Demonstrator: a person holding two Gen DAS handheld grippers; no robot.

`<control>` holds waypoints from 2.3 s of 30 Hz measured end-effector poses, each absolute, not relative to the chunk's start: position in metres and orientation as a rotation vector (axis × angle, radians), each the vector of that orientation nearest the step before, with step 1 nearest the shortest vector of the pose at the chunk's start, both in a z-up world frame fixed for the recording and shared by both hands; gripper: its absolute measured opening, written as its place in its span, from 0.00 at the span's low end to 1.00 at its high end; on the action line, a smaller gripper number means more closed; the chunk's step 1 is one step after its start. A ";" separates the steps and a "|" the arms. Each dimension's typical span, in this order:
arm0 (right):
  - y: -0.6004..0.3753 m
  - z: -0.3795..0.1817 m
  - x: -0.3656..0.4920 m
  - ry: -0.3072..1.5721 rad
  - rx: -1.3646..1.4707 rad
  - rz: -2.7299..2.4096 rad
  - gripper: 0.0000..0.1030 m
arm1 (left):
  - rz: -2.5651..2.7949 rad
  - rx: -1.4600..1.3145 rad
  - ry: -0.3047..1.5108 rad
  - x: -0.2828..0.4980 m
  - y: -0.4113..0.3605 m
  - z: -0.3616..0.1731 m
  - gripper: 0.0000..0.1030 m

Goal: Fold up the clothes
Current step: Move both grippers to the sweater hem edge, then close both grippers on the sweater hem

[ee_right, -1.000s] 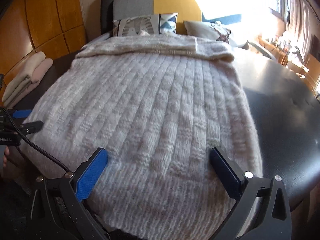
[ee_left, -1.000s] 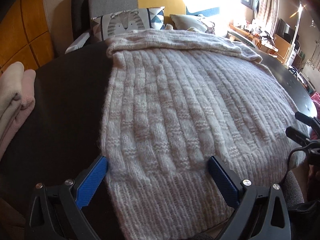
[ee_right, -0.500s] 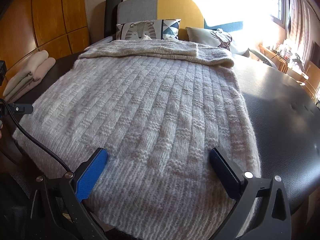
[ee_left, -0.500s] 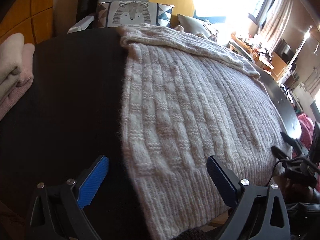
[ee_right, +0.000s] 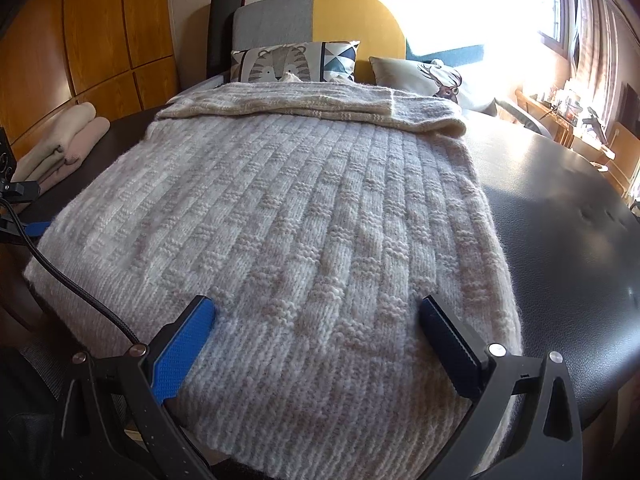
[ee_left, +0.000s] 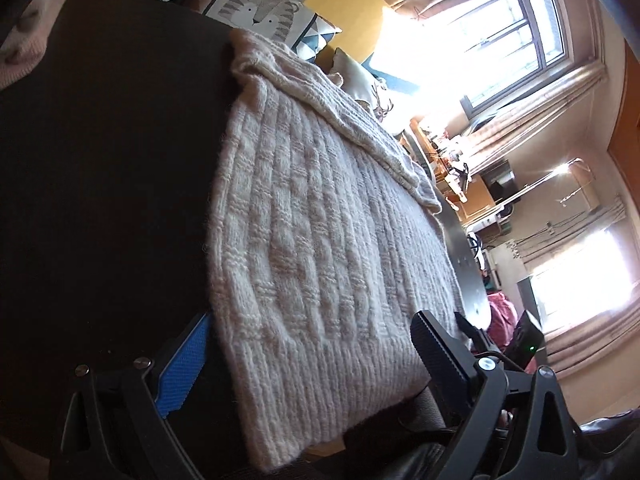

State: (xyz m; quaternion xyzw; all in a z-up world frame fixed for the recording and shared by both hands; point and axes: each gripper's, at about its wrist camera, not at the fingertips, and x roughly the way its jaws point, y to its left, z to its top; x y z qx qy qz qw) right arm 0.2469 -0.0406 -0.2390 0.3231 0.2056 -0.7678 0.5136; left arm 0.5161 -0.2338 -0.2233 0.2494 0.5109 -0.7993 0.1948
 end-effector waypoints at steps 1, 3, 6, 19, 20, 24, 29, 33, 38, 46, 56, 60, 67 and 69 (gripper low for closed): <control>-0.040 -0.239 0.247 0.494 0.776 -1.846 1.00 | -2.234 0.681 1.484 0.517 -0.235 -0.225 0.91; -0.040 -0.239 0.247 0.493 0.775 -1.848 1.00 | -2.219 0.659 1.605 0.518 -0.237 -0.231 0.77; -0.040 -0.239 0.247 0.490 0.774 -1.851 1.00 | -2.228 0.656 1.667 0.513 -0.237 -0.236 0.72; -0.040 -0.239 0.247 0.484 0.774 -1.853 1.00 | -2.181 0.731 1.628 0.497 -0.230 -0.251 0.10; -0.040 -0.239 0.247 0.483 0.775 -1.853 1.00 | -2.186 0.742 1.599 0.496 -0.229 -0.249 0.09; -0.043 -0.237 0.246 0.497 0.793 -1.840 1.00 | -2.199 0.814 1.389 0.492 -0.226 -0.234 0.09; -0.028 -0.219 0.224 0.437 0.825 -1.881 1.00 | -2.195 0.860 1.253 0.485 -0.227 -0.227 0.09; 0.004 -0.213 0.191 0.351 0.911 -1.975 0.99 | -2.197 0.838 1.289 0.494 -0.231 -0.232 0.09; 0.032 -0.226 0.170 0.250 1.053 -1.959 0.84 | -2.204 0.829 1.311 0.496 -0.232 -0.234 0.09; 0.013 -0.228 0.195 0.321 1.012 -1.868 0.68 | -2.204 0.790 1.382 0.500 -0.234 -0.239 0.09; 0.011 -0.230 0.198 0.294 1.036 -1.818 0.19 | -2.216 0.831 1.341 0.495 -0.230 -0.237 0.09; 0.012 -0.230 0.194 0.258 1.060 -1.788 0.16 | -2.228 0.835 1.356 0.493 -0.231 -0.238 0.09; 0.014 -0.228 0.181 0.123 1.115 -1.722 0.15 | -2.254 0.796 1.399 0.493 -0.230 -0.240 0.07; 0.013 -0.226 0.179 0.098 1.115 -1.712 0.14 | -2.255 0.779 1.405 0.493 -0.230 -0.239 0.06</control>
